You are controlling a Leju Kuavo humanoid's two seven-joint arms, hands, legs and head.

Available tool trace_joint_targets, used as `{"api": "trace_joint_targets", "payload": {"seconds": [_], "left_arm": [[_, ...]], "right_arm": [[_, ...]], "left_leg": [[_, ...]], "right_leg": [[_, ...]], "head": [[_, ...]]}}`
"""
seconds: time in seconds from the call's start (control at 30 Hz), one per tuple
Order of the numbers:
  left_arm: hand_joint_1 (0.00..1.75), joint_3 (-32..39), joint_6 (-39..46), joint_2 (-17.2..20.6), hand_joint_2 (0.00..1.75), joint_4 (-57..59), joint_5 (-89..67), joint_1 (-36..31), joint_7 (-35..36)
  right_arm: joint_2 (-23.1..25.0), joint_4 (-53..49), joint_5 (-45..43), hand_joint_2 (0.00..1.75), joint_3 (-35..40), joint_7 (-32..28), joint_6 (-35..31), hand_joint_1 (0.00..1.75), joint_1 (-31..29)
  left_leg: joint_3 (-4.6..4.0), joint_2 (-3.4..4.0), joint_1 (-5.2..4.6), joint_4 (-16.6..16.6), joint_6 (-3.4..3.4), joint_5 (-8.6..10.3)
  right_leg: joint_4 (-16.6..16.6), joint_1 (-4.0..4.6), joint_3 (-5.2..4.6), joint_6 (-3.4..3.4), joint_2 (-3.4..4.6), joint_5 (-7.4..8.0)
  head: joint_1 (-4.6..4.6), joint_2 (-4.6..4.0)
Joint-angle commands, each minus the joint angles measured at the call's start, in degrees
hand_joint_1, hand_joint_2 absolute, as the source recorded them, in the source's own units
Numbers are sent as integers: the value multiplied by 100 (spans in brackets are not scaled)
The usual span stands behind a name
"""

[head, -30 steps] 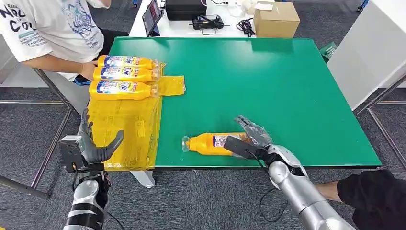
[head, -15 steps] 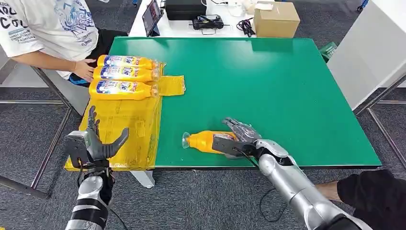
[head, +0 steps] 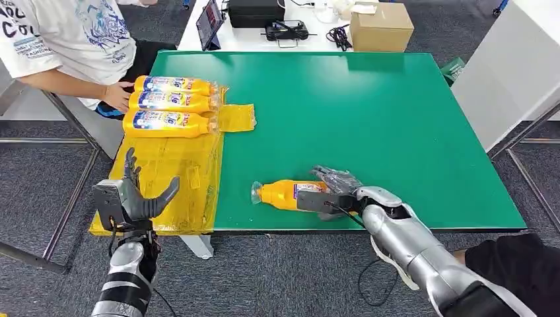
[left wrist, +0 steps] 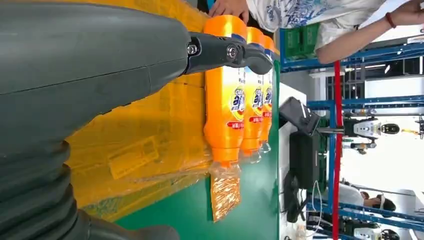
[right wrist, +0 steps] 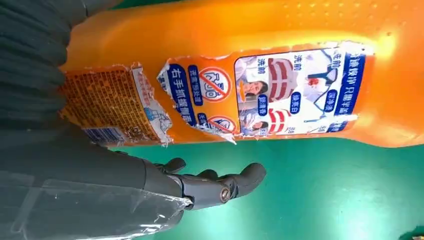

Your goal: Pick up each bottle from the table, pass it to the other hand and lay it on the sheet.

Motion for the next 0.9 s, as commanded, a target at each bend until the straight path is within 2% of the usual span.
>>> {"api": "trace_joint_targets", "payload": {"seconds": [0.03, 0.13, 0.17, 0.2, 0.27, 0.3, 0.4, 0.43, 0.5, 0.57, 0.6, 0.63, 0.67, 0.73, 0.9], "left_arm": [[0, -97, -22, 59, 175, 375, 8, -224, 22], [0, -97, -22, 59, 175, 375, 8, -224, 22], [0, -97, -22, 59, 175, 375, 8, -224, 22], [0, -99, -21, 59, 175, 392, 15, -232, 30], [0, -110, -29, 57, 175, 401, 30, -230, 42], [0, -114, -27, 57, 175, 394, 41, -222, 50], [0, -140, -25, 66, 175, 350, 63, -185, 64], [0, -144, -26, 60, 175, 336, 71, -171, 64], [0, -133, -25, 42, 175, 316, 99, -153, 55], [0, -137, -37, 26, 175, 322, 112, -155, 53], [0, -134, -41, 15, 175, 323, 124, -154, 50], [0, -132, -51, 7, 175, 319, 142, -152, 44], [0, -135, -55, -1, 175, 311, 147, -152, 42], [0, -152, -64, -10, 175, 296, 146, -161, 41], [0, -209, -91, -39, 175, 204, 154, -152, 45]], "right_arm": [[-60, 346, 10, 175, 407, -3, 48, 0, -338], [-60, 346, 10, 175, 407, -3, 48, 0, -338], [-60, 346, 10, 175, 407, -3, 48, 0, -338], [-60, 347, 27, 175, 462, 0, 74, 0, -349], [-131, 318, -39, 175, 625, 10, 170, 0, -419], [-169, 295, -68, 175, 691, 36, 180, 0, -434], [-374, 172, -300, 175, 951, 98, 262, 0, -506], [-437, 118, -315, 175, 995, 109, 296, 0, -525], [-546, 17, -384, 175, 1092, 171, 416, 0, -645], [-601, -53, -437, 175, 1140, 208, 519, 24, -729], [-631, -94, -461, 175, 1169, 223, 547, 52, -752], [-674, -150, -505, 175, 1211, 258, 577, 117, -769], [-690, -171, -509, 175, 1225, 265, 579, 138, -776], [-719, -205, -557, 175, 1282, 288, 610, 168, -811], [-781, -375, -679, 175, 1305, 330, 489, 168, -825]], "left_leg": [[14, 3, 0, -2, -4, -5], [14, 4, 1, -1, -4, -5], [43, 12, 5, 4, -10, -21], [16, 4, 1, -1, -6, -7], [43, 13, 5, 2, -11, -20], [17, 5, 1, -1, -6, -7], [18, 3, 1, 0, -6, -8], [51, 12, 6, 3, -13, -25], [11, 1, -1, -1, -4, -5], [14, 7, -1, 4, -5, -10], [8, 5, -3, 1, -3, -5], [19, 7, -2, 4, -6, -12], [12, 5, -3, 2, -4, -8], [18, 9, -2, 1, -6, -10], [23, 12, 0, 5, -8, -14]], "right_leg": [[-1, 0, 13, -7, 2, -5], [0, 1, 13, -8, 3, -5], [3, 6, 40, -18, 10, -17], [0, 1, 15, -9, 3, -6], [1, 6, 41, -18, 11, -16], [1, 1, 15, -9, 4, -6], [0, 1, 18, -10, 2, -8], [0, 8, 51, -21, 9, -21], [0, -1, 11, -7, 0, -6], [5, 0, 12, -9, 6, -8], [4, -3, 6, -6, 5, -5], [7, -1, 17, -11, 5, -12], [4, -2, 11, -8, 4, -8], [3, -1, 16, -10, 8, -8], [7, 1, 19, -12, 11, -11]], "head": [[-2, 0], [-2, 0], [0, 0], [0, 0], [0, 0], [0, 0], [0, 0], [-2, 0], [-2, 0], [0, 0], [-2, 0], [0, 0], [-2, 0], [-2, 0], [-2, 0]]}}
